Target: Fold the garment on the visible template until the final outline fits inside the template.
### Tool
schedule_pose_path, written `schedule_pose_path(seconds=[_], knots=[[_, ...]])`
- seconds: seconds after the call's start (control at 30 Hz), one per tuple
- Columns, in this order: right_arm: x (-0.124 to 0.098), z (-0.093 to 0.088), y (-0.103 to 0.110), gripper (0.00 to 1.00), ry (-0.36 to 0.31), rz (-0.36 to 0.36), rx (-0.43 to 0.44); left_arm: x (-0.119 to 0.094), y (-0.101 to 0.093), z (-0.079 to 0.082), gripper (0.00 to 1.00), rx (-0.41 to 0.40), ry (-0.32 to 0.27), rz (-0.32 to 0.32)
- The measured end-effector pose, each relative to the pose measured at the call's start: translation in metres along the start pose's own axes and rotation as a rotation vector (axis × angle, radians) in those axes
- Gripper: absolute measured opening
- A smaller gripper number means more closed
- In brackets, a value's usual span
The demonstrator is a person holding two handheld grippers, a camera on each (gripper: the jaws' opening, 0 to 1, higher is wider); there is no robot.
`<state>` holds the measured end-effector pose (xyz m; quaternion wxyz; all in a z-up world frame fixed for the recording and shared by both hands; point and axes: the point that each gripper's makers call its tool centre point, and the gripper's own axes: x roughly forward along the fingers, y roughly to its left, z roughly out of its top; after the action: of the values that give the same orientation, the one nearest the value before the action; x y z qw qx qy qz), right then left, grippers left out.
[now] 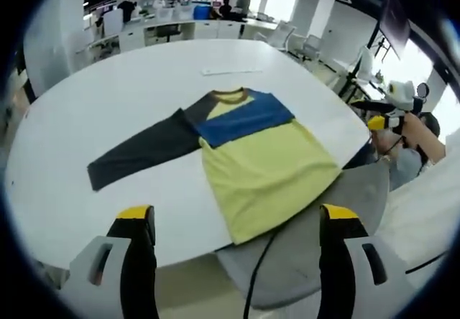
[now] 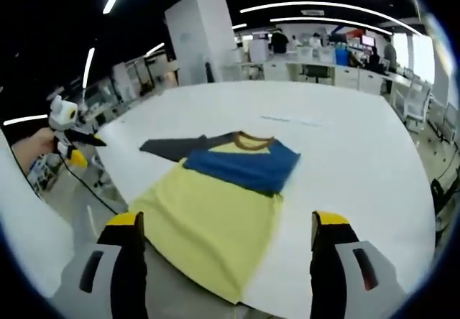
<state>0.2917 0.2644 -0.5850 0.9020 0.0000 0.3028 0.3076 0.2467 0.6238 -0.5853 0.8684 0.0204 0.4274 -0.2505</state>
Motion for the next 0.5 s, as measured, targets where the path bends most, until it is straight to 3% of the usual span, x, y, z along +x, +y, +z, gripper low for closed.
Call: schedule_pose_path(seconds=[0.17,0.5], knots=[[-0.013,-0.005,0.001,0.96,0.008,0.009,-0.007,-0.002,-0.005,0.001,0.92,0.001,-0.004,-0.011],[-0.036,-0.009,0.004,1.00,-0.037,0.030,0.043,-0.005,-0.008,0.002,0.92,-0.010,0.000,-0.016]])
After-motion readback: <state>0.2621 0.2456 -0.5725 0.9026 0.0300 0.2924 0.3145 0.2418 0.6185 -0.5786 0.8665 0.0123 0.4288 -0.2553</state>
